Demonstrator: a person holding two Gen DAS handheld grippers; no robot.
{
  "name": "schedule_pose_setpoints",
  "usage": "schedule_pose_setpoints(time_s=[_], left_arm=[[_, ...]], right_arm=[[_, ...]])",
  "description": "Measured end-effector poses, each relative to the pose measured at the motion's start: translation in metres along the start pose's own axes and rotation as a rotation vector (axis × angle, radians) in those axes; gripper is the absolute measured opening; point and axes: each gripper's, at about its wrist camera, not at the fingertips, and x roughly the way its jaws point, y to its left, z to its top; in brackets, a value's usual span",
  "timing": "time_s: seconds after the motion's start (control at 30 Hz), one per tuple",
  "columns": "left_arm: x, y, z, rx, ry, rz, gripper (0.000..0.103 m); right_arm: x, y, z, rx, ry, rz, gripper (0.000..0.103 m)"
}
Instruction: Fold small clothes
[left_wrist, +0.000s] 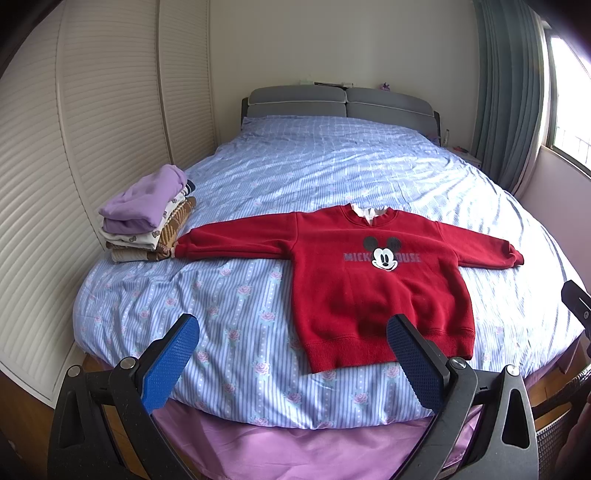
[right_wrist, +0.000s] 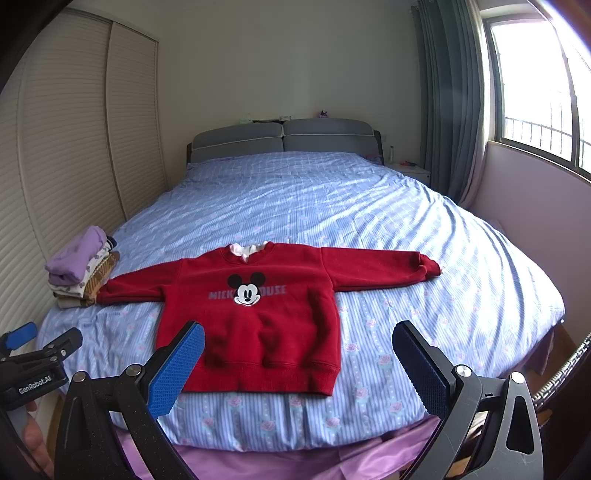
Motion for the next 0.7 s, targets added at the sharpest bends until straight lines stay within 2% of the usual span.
schedule_pose_setpoints(time_s=[0.7], left_arm=[[-0.0001, 0.0004, 0.0009, 0.001, -0.003, -0.001, 0.103]], right_arm=[[-0.0042, -0.0029, -0.0013, 0.017, -0.021, -0.018, 0.102]])
